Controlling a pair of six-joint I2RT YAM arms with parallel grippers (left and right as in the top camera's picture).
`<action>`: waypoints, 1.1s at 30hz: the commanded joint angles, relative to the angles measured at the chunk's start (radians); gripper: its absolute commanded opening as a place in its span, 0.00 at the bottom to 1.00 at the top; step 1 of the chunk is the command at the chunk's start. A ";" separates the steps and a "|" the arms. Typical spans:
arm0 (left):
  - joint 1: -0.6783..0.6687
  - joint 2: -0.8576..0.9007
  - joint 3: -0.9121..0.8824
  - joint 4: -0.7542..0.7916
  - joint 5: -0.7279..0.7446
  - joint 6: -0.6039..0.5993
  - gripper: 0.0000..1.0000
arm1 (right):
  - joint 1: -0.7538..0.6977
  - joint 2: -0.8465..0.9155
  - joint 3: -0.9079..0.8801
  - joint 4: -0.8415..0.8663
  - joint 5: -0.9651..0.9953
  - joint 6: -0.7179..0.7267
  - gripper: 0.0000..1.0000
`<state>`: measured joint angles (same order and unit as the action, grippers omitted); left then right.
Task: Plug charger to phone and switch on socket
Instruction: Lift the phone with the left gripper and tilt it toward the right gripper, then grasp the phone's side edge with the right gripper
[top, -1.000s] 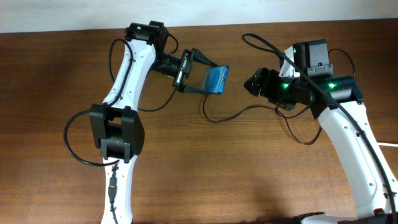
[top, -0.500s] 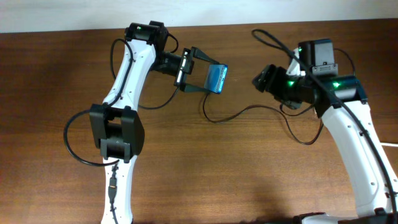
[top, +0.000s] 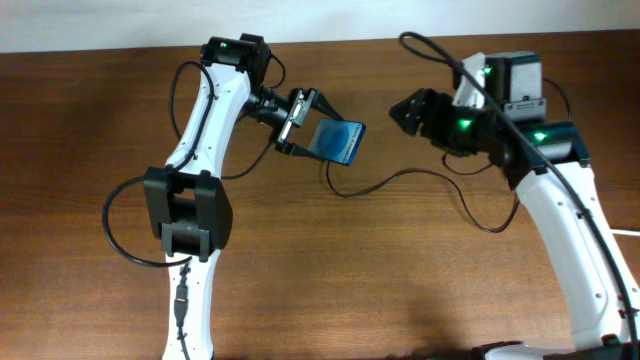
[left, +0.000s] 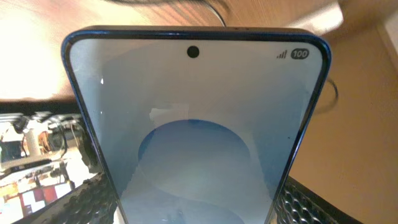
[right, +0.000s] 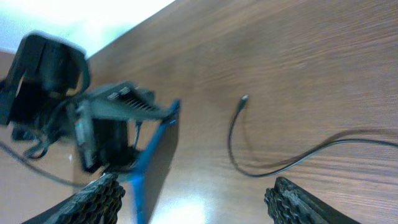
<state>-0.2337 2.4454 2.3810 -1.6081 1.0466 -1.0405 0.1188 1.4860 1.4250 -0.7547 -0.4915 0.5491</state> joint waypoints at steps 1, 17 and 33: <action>0.000 -0.007 0.029 -0.002 -0.075 -0.097 0.00 | 0.078 0.023 0.013 0.001 0.024 0.062 0.80; 0.000 -0.007 0.029 0.000 -0.074 -0.119 0.00 | 0.248 0.233 0.013 0.094 0.032 0.167 0.68; 0.000 -0.007 0.029 0.000 -0.063 -0.119 0.00 | 0.267 0.273 0.013 0.158 0.036 0.190 0.39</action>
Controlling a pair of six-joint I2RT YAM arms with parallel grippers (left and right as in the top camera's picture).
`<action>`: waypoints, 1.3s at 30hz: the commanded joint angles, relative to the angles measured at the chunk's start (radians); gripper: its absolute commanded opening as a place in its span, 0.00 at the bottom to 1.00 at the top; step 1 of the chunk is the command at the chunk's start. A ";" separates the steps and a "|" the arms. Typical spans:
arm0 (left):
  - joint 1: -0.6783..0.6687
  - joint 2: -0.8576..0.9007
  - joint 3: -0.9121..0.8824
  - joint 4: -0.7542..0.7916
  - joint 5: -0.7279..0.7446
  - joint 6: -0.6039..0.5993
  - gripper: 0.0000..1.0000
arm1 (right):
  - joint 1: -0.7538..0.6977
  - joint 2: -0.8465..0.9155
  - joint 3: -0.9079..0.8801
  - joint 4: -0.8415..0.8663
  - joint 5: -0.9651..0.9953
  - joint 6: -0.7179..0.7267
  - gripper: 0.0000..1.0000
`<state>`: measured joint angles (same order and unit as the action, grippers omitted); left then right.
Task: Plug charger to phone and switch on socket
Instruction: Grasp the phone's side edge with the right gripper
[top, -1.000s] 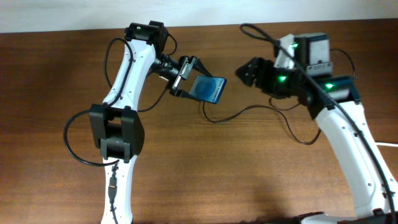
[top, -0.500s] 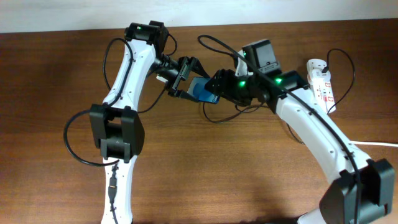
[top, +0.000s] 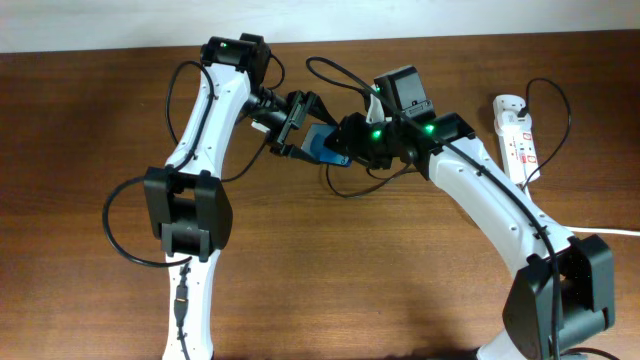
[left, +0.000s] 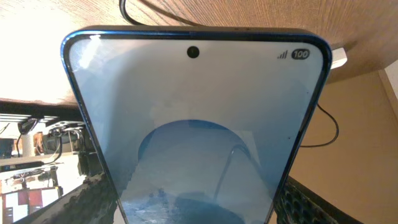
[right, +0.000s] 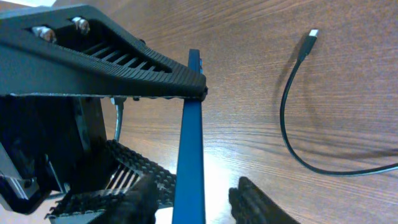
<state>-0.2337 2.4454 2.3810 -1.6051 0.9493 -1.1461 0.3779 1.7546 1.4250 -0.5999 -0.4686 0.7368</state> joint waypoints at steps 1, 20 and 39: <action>0.000 -0.007 0.029 -0.003 0.034 -0.013 0.00 | 0.008 0.004 0.013 0.003 0.013 0.002 0.37; 0.001 -0.007 0.029 -0.003 0.042 -0.018 0.00 | 0.008 0.004 0.013 0.003 0.008 0.002 0.06; 0.000 -0.007 0.029 -0.002 -0.006 -0.004 0.76 | -0.102 -0.017 0.013 -0.069 0.005 -0.008 0.04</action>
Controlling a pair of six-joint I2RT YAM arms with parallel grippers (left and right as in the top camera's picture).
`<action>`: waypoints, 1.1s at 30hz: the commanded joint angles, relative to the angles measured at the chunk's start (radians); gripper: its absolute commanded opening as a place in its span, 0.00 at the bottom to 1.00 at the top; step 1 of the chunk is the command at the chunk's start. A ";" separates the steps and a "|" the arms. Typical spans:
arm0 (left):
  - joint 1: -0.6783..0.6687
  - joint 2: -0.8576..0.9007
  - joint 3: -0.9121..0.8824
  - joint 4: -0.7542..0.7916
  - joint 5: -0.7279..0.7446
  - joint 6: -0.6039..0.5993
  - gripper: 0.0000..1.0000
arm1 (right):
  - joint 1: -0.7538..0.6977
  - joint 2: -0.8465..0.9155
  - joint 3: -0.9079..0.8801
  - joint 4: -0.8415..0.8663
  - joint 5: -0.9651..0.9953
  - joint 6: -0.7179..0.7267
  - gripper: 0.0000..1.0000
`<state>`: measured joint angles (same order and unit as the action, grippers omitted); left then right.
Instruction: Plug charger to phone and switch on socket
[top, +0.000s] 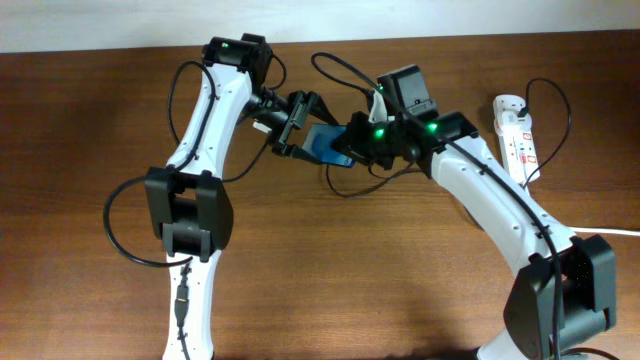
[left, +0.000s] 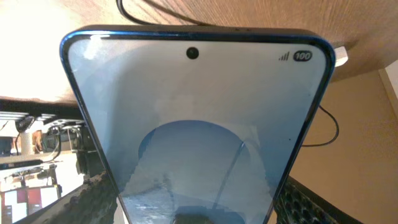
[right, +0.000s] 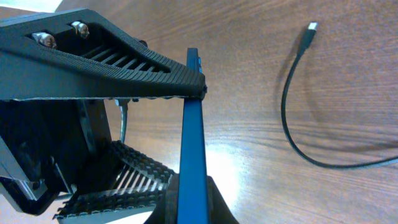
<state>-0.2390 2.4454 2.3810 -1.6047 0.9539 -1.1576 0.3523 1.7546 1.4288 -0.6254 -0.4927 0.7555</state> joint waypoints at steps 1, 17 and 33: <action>0.006 -0.007 0.029 -0.003 -0.023 0.007 0.88 | -0.099 -0.022 0.010 -0.053 0.026 -0.045 0.04; 0.006 -0.007 0.029 0.158 0.037 0.593 0.85 | -0.312 -0.052 0.010 -0.118 -0.216 -0.224 0.04; 0.005 -0.007 0.029 0.221 0.447 1.043 0.99 | -0.459 -0.425 0.010 -0.290 -0.203 -0.341 0.04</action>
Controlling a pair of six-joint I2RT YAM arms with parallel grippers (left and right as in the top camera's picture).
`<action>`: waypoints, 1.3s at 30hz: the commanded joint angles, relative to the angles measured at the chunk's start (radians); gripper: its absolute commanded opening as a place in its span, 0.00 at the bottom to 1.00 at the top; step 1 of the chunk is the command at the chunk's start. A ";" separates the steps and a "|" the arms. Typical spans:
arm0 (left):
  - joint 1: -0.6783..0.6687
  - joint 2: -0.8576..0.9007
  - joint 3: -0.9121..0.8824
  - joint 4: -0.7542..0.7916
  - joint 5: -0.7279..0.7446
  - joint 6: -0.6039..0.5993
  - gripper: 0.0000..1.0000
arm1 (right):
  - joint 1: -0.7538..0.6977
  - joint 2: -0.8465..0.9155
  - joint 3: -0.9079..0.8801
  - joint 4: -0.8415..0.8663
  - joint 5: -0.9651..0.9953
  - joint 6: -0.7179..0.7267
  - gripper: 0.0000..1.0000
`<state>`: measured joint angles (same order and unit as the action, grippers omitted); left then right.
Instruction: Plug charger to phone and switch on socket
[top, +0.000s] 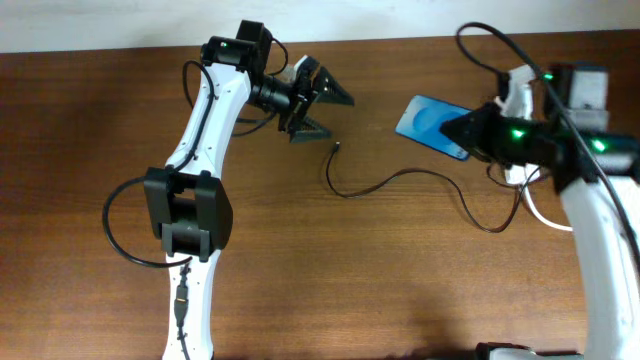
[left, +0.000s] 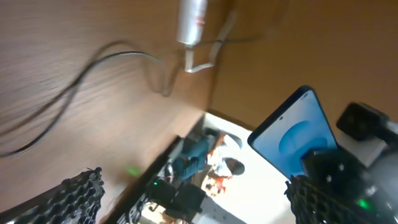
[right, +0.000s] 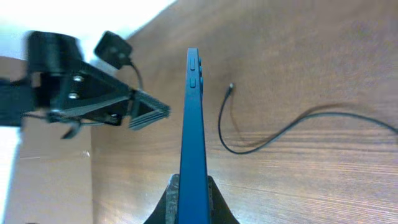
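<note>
A blue phone (top: 432, 122) hangs above the table at the right, with my right gripper (top: 458, 130) shut on its end. In the right wrist view the phone (right: 193, 112) shows edge-on, pinched between the fingers (right: 176, 190). My left gripper (top: 338, 116) stands open and empty at the back centre, apart from the phone. The black charger cable (top: 400, 178) lies on the table. Its free plug (top: 337, 148) rests just below the left gripper. The left wrist view shows the phone (left: 292, 127) far off and the white socket strip (left: 192, 17).
The brown wooden table (top: 330, 270) carries the cable loops toward the right. My right arm (top: 590, 200) covers most of the socket strip in the overhead view. The left arm's base (top: 187, 215) stands at the front left.
The phone has passed from my left gripper to my right one. The right gripper now holds it far to the right, and the left gripper stands open and empty.
At first my left gripper held the phone up at the back centre while the right gripper stood open at the right. Then the right gripper was at the phone's end, open, then shut on it. Now the right gripper alone holds the phone, away to the right.
</note>
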<state>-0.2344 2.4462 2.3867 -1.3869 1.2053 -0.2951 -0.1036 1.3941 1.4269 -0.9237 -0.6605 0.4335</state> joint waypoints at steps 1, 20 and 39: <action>0.000 -0.008 0.023 0.003 0.236 0.211 0.99 | -0.002 -0.075 0.012 0.016 -0.035 -0.003 0.04; 0.001 -0.008 0.023 0.236 0.364 -0.112 1.00 | 0.311 -0.008 0.011 0.346 0.605 0.845 0.04; 0.001 -0.008 0.023 0.679 0.020 -0.885 0.66 | 0.445 0.208 0.011 0.607 0.602 1.016 0.04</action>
<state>-0.2344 2.4462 2.3901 -0.7124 1.2926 -1.0500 0.3336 1.6096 1.4246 -0.3382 -0.0673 1.4357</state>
